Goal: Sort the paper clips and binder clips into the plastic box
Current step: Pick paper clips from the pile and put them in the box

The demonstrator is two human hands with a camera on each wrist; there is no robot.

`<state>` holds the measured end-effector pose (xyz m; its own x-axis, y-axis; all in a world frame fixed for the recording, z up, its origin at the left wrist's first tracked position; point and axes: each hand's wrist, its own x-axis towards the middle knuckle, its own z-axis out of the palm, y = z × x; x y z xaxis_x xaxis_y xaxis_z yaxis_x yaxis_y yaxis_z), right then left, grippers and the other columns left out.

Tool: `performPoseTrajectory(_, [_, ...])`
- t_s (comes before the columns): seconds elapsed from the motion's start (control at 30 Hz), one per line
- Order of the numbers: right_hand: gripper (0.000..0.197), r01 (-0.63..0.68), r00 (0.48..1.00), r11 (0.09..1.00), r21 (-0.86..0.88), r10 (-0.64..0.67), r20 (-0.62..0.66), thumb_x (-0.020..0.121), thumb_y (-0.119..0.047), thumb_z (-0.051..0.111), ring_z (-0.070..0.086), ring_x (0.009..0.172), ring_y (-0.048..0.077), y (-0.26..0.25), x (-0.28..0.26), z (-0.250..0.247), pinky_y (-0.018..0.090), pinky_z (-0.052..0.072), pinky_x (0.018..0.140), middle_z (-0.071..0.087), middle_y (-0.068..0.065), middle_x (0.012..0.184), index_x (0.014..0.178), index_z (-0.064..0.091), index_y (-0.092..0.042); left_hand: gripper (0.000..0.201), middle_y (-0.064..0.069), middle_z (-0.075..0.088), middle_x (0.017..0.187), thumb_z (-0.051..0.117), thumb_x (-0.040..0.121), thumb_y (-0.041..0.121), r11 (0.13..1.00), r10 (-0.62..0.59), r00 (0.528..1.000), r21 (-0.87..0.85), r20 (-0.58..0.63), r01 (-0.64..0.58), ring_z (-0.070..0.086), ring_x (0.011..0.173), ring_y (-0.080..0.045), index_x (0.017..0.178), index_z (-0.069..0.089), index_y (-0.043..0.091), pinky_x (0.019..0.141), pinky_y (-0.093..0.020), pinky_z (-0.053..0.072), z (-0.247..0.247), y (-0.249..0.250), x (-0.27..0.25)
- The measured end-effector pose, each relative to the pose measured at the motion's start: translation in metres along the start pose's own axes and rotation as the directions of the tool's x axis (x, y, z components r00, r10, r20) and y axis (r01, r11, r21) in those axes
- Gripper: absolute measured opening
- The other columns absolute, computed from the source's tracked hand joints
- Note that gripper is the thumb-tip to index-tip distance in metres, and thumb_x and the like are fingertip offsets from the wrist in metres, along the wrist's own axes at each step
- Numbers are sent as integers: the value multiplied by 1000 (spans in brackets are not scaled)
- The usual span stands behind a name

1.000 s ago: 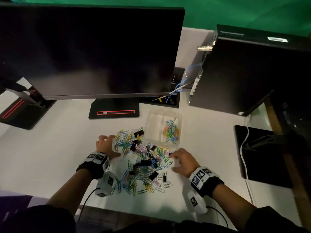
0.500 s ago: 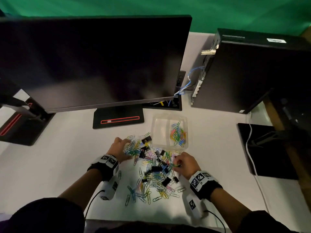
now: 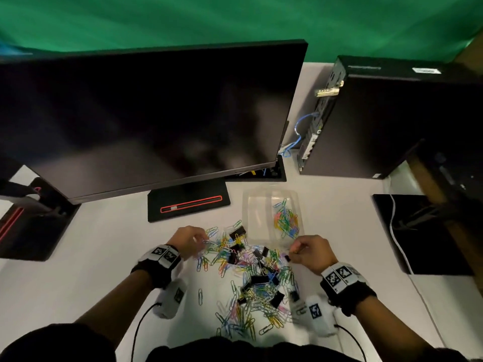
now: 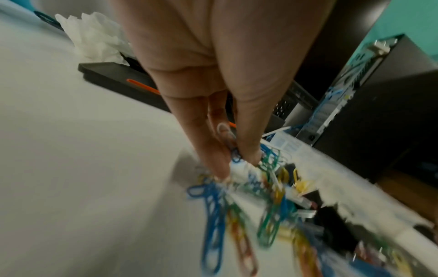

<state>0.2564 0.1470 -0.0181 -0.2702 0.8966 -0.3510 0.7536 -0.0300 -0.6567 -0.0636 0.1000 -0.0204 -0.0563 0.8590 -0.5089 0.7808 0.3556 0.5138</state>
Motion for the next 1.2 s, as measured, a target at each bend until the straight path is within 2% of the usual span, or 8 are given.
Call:
performPoseTrajectory(0.13, [21, 7, 997, 994, 105, 1, -79, 67, 0, 72, 62, 76, 9, -15, 23, -22, 15, 48, 74, 67, -9, 70, 65, 69, -21, 10, 3, 63, 80, 67, 82, 15, 994, 85, 996, -76, 4, -84, 62, 65, -13, 77, 62, 22, 62, -20, 49, -14, 21, 3])
performPoseTrajectory(0.33, [18, 0, 983, 1000, 11, 2, -186, 78, -9, 66, 61, 82, 16, -21, 47, -23, 20, 45, 77, 72, 6, 96, 94, 69, -16, 6, 9, 62, 74, 66, 83, 15, 963, 218, 976, -169, 26, -211, 63, 57, -7, 83, 63, 21, 60, -17, 54, -16, 69, 0])
performPoseTrajectory(0.53, [43, -295, 939, 955, -32, 284, -194, 86, -36, 57, 65, 83, 34, -7, 46, -10, 37, 56, 70, 64, 17, 105, 121, 48, -15, 12, 0, 62, 86, 68, 81, 12, 922, 232, 973, -316, -8, -222, 64, 57, -11, 93, 67, 9, 56, -18, 55, 3, 112, 16])
performPoseTrajectory(0.63, [33, -315, 935, 946, 76, 323, -149, 91, -26, 49, 62, 51, 28, 0, 42, -2, 26, 51, 39, 67, 18, 97, 121, 46, -12, 13, 0, 58, 79, 68, 80, 8, 897, 216, 976, -390, -21, -207, 60, 55, -13, 92, 67, 5, 53, -17, 55, 16, 130, 29])
performPoseTrajectory(0.87, [38, -337, 890, 875, 348, 417, -185, 82, -41, 60, 66, 77, 32, -7, 33, 13, 42, 57, 74, 66, 11, 86, 105, 52, -12, 17, -3, 56, 71, 61, 83, 0, 822, 67, 995, -562, -70, -94, 60, 62, -20, 99, 64, -4, 61, -22, 58, 46, 160, 52])
performPoseTrajectory(0.97, [24, -348, 905, 849, 398, 415, -92, 75, -28, 69, 65, 72, 28, -9, 32, 18, 38, 56, 71, 65, 6, 75, 82, 53, -12, 18, -10, 69, 85, 56, 86, 4, 861, 61, 995, -500, -78, -92, 67, 87, -28, 99, 67, -1, 87, -38, 55, 54, 160, 59])
performPoseTrajectory(1.1, [41, -376, 913, 837, 397, 407, 7, 54, -44, 75, 69, 63, 29, 39, 65, 46, 44, 59, 58, 71, 10, 74, 80, 56, -18, 24, -16, 69, 110, 50, 88, 6, 899, 76, 996, -429, -54, -92, 63, 105, -30, 102, 69, 4, 94, -41, 51, 56, 149, 60])
performPoseTrajectory(1.2, [34, -372, 920, 815, 445, 389, 56, 66, -34, 73, 64, 50, 23, 18, 51, 29, 35, 56, 50, 68, 10, 67, 81, 53, -10, 31, -17, 65, 116, 41, 92, -1, 885, 160, 981, -424, -106, -190, 61, 103, -29, 111, 65, 4, 97, -40, 48, 45, 137, 49])
